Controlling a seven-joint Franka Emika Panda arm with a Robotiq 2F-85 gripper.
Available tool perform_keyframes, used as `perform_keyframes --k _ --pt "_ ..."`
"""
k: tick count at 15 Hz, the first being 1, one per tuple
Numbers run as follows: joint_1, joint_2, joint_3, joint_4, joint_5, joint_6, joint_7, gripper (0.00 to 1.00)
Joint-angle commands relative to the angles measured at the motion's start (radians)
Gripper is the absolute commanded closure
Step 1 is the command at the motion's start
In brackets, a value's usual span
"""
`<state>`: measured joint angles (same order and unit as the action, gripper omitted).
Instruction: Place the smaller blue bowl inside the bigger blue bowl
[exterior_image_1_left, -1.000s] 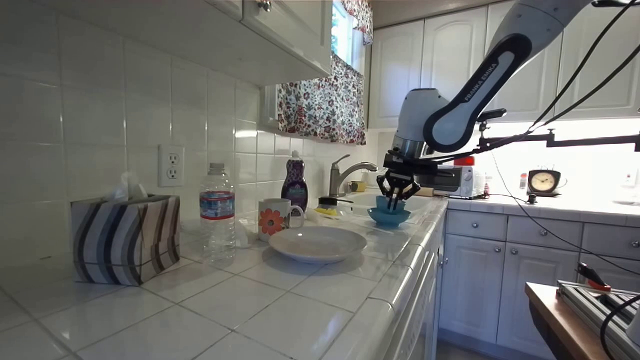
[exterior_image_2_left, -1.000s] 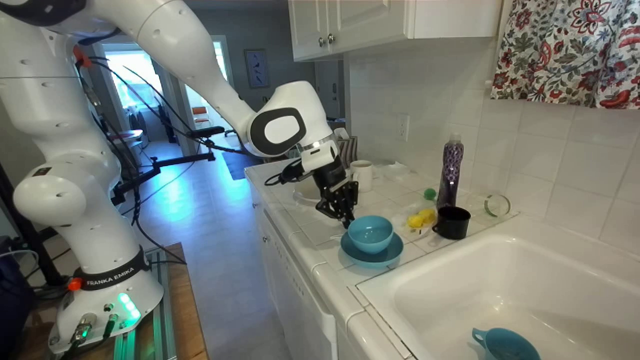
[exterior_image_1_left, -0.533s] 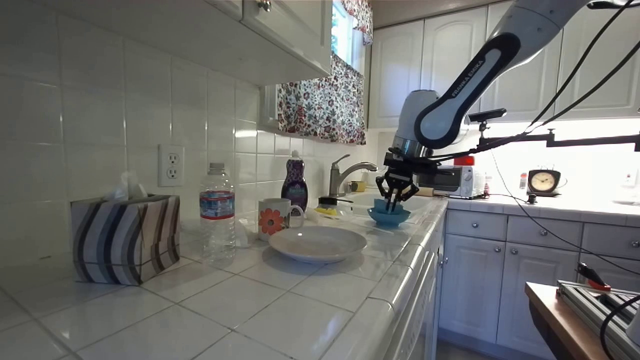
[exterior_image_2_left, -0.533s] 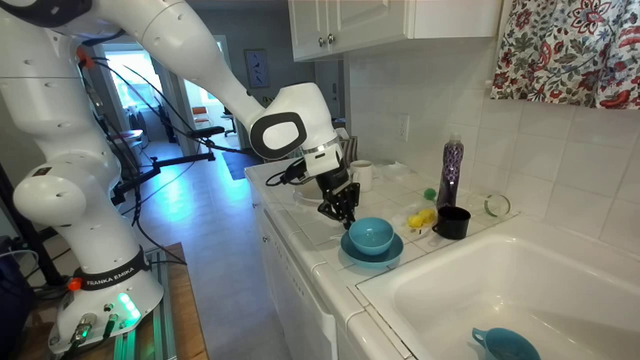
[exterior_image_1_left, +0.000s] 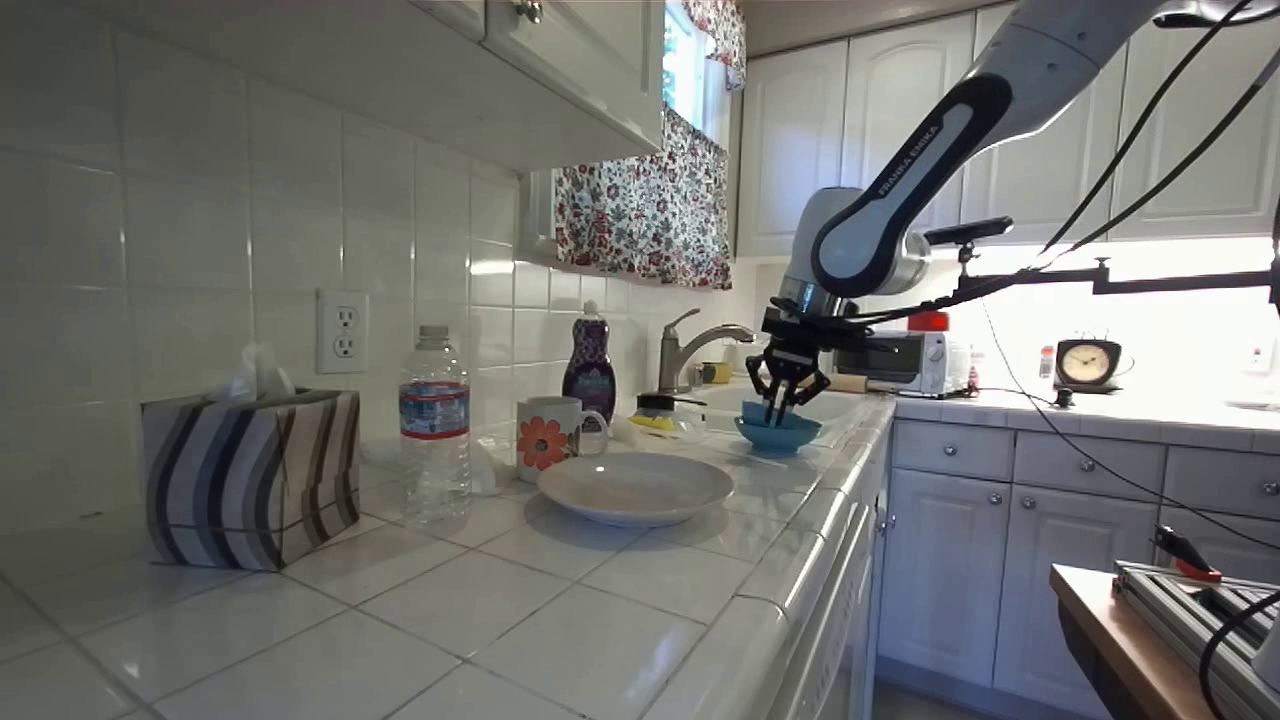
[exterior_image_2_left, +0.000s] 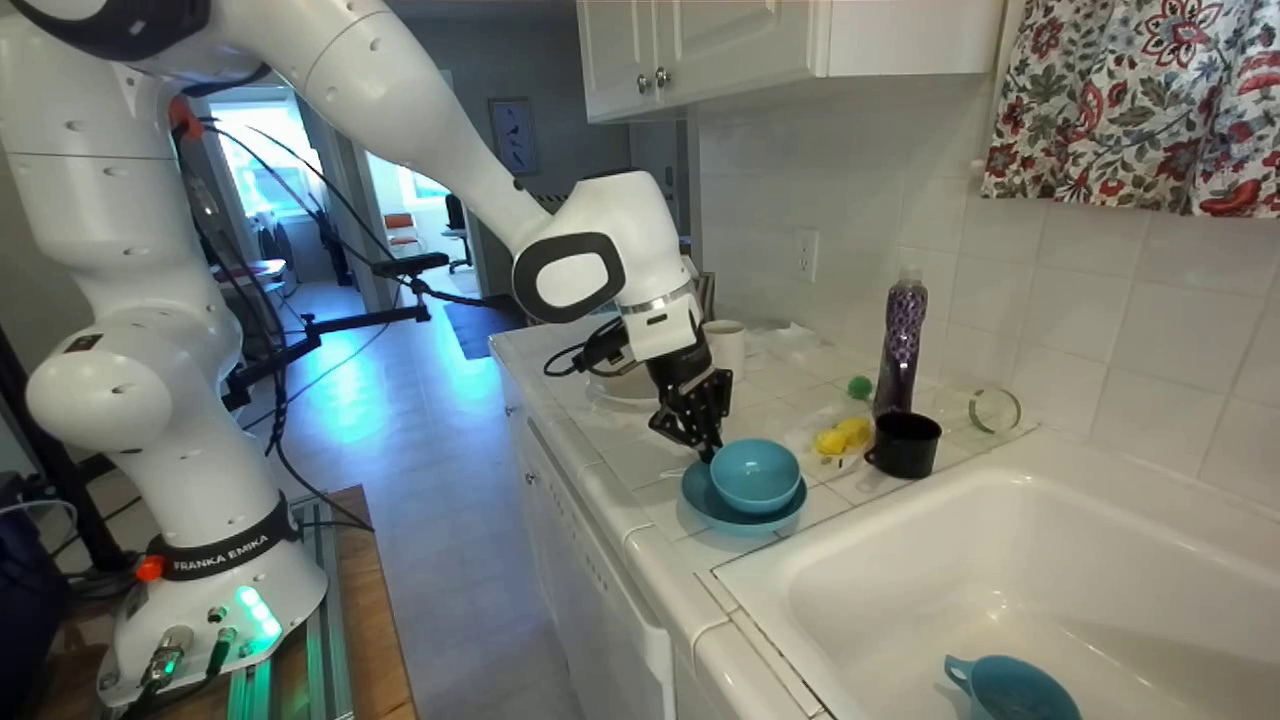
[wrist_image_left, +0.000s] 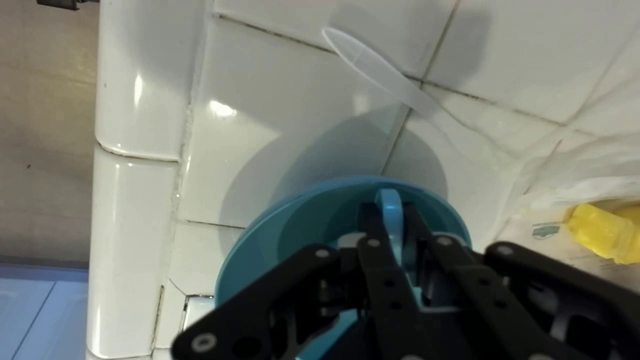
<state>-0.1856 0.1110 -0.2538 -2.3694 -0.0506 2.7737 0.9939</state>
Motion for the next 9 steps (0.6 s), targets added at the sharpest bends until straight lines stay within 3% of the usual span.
perform_keyframes --k 1,4,9 --pt "0.001 0.018 0.007 0.026 0.066 -0.016 -0.057 0.62" --pt "0.012 0.008 0.005 0.018 0.053 -0.016 -0.049 0.49" --pt "0.034 -0.015 0.002 0.014 0.01 -0.031 -0.025 0.12"
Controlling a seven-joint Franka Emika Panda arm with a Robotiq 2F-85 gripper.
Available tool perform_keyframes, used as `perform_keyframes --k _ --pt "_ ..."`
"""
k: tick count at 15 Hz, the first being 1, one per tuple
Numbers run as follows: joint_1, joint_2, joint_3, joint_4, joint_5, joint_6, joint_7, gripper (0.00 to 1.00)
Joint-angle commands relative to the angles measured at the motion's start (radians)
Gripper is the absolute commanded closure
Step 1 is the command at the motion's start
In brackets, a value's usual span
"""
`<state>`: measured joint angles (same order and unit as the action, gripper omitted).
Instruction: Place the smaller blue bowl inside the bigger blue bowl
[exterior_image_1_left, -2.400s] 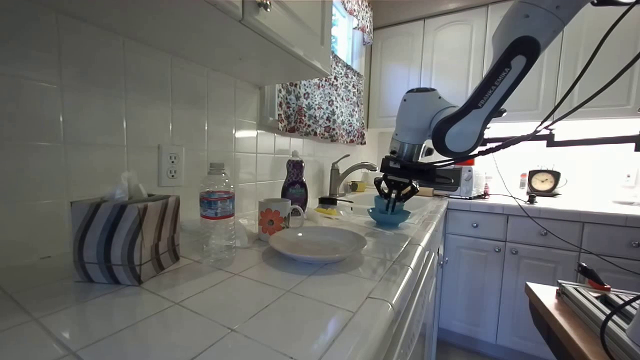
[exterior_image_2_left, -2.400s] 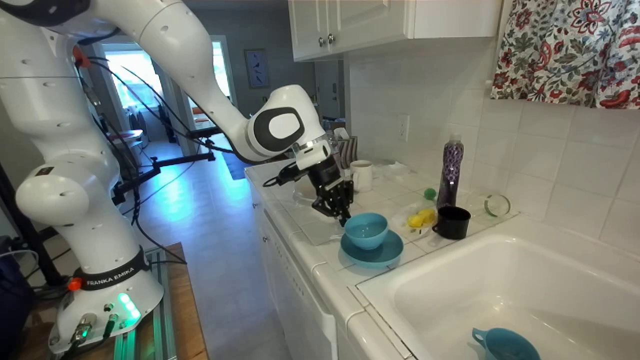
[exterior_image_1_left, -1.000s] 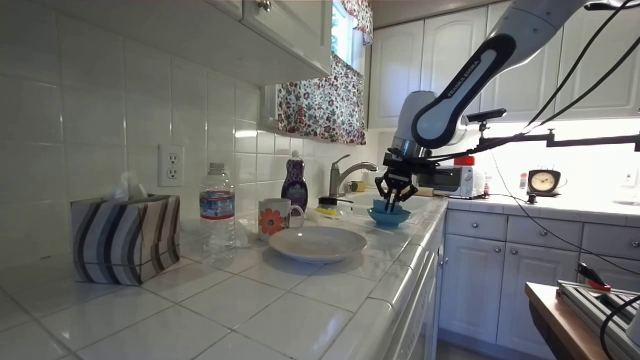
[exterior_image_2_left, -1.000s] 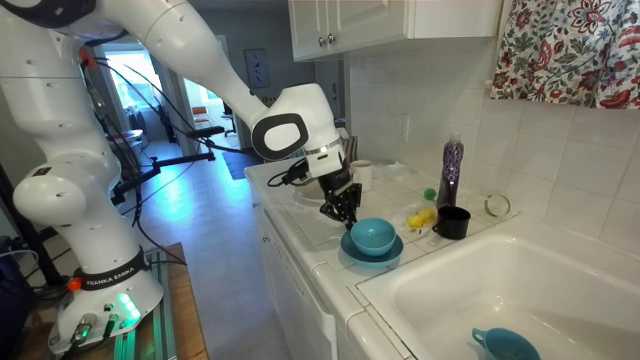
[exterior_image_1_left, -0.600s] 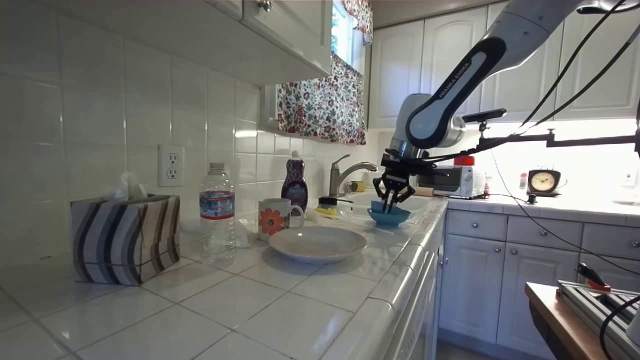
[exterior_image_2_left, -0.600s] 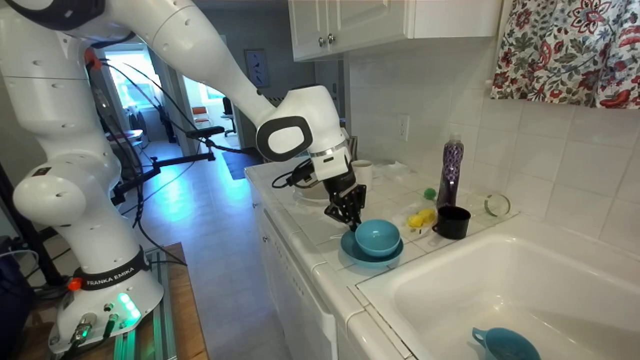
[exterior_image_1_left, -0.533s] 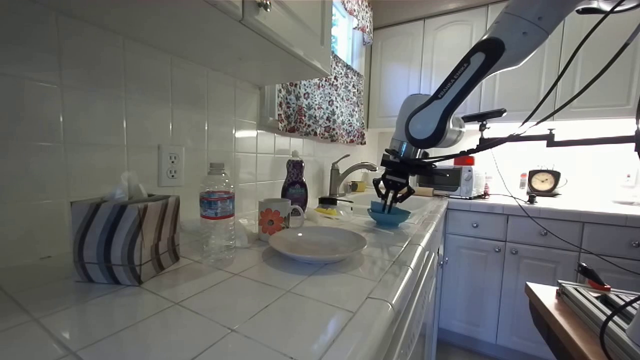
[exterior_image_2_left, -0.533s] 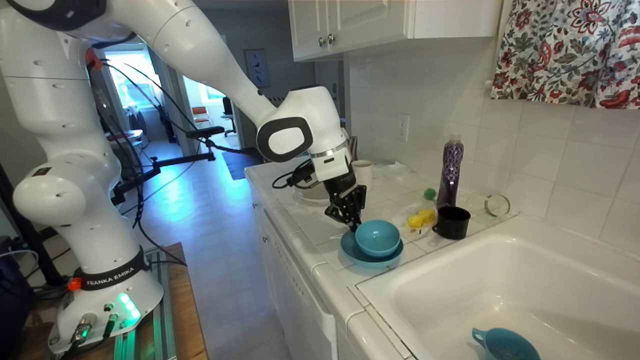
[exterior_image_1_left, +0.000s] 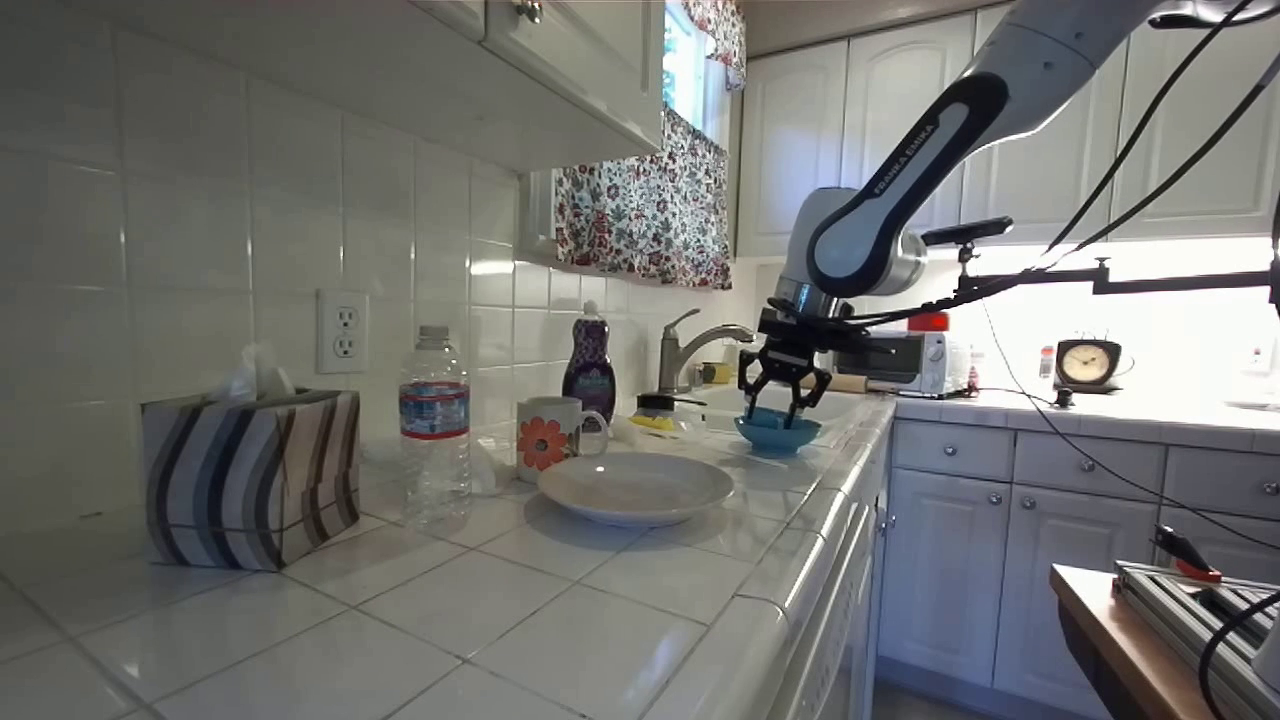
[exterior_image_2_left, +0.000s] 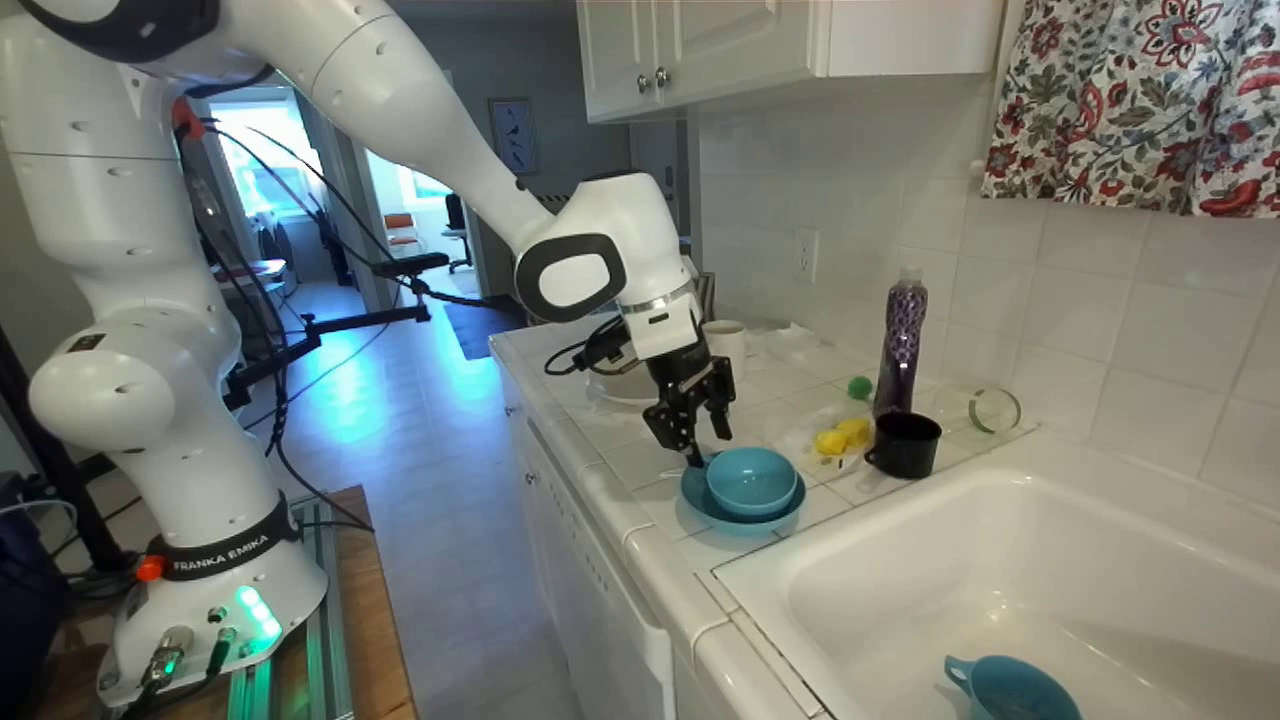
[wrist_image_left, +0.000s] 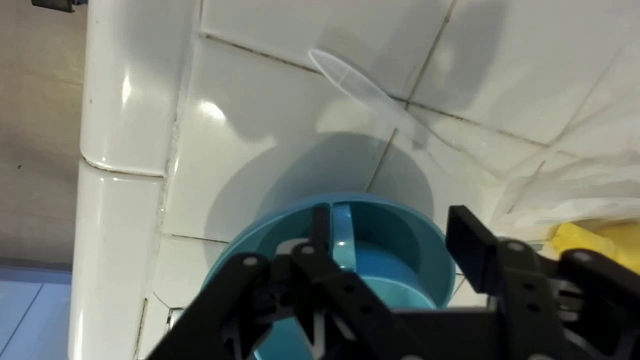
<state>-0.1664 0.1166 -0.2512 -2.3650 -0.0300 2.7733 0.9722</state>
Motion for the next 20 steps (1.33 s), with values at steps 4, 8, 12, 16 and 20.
perform_keyframes --k 4,8,12,16,20 --pt "0.05 -0.035 0.019 0.024 -0.095 -0.048 -0.072 0.0" --pt "0.095 -0.044 0.057 0.059 -0.199 -0.136 -0.126 0.0" --pt "0.125 -0.071 0.106 0.079 -0.254 -0.284 -0.214 0.0" --pt "0.151 -0.153 0.164 0.048 -0.295 -0.435 -0.316 0.0" --pt "0.146 -0.142 0.206 0.066 -0.309 -0.482 -0.333 0.0"
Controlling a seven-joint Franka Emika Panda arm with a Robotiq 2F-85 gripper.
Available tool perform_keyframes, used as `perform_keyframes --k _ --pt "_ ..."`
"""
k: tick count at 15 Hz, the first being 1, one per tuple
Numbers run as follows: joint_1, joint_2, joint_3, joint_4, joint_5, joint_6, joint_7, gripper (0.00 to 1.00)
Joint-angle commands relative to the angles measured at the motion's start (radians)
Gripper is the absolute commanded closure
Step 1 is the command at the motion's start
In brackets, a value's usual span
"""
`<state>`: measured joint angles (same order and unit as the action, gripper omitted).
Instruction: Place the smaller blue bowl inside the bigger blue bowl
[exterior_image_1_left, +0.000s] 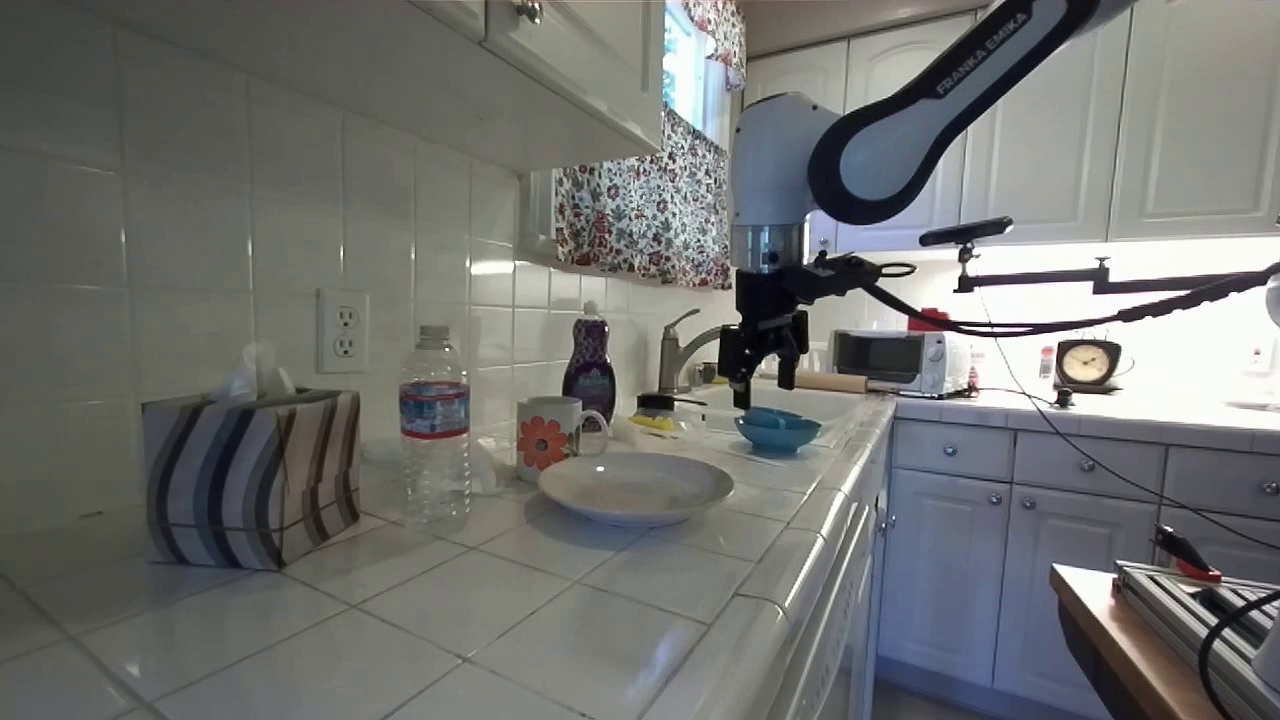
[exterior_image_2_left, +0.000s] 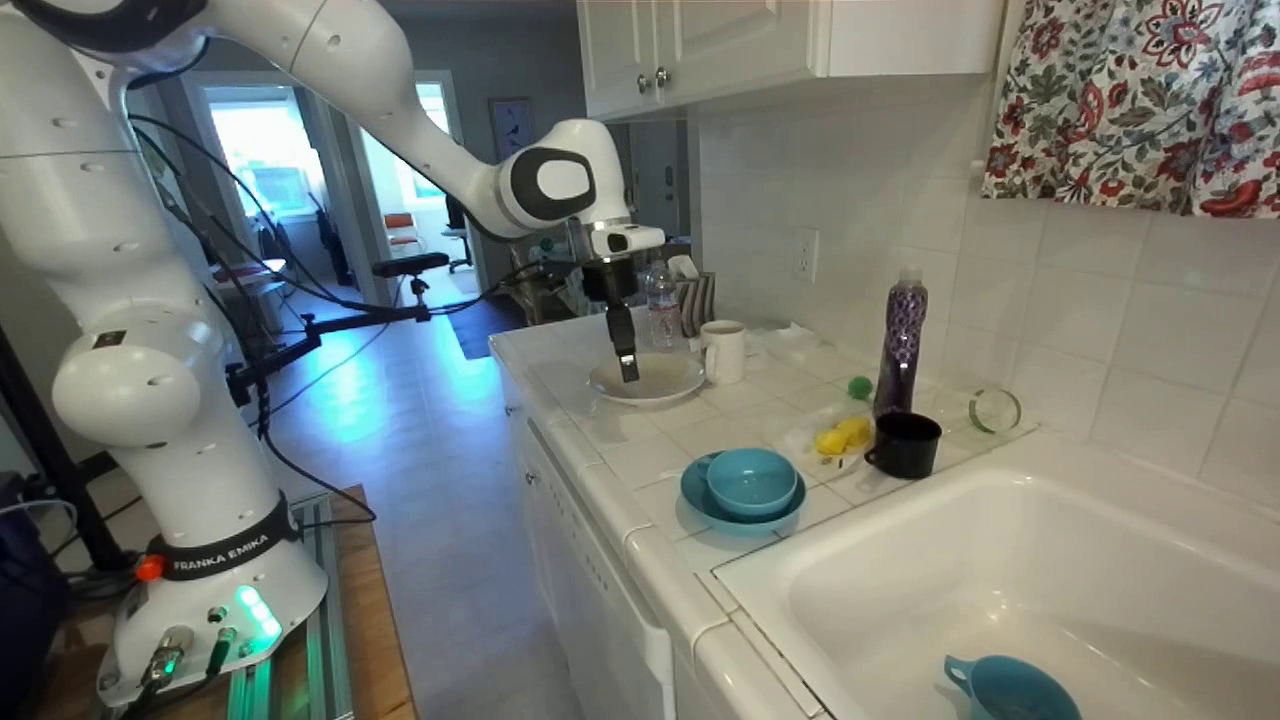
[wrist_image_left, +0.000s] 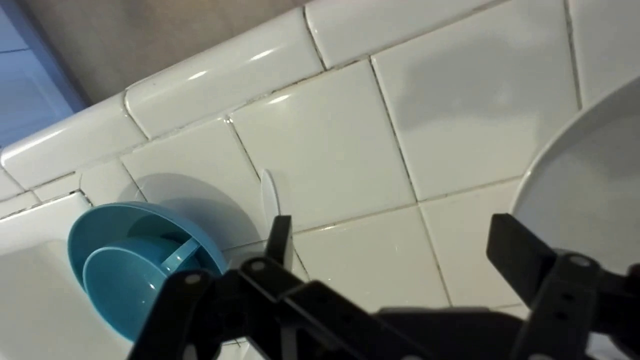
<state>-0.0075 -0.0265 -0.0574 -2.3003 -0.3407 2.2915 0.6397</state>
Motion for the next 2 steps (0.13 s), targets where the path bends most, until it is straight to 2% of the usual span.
perform_keyframes --k 1,2 --pt "-0.012 -0.007 0.022 -0.001 0.0 -0.008 -0.001 0.0" --pt "-0.012 -0.007 0.023 0.0 0.0 -0.008 -0.001 0.0"
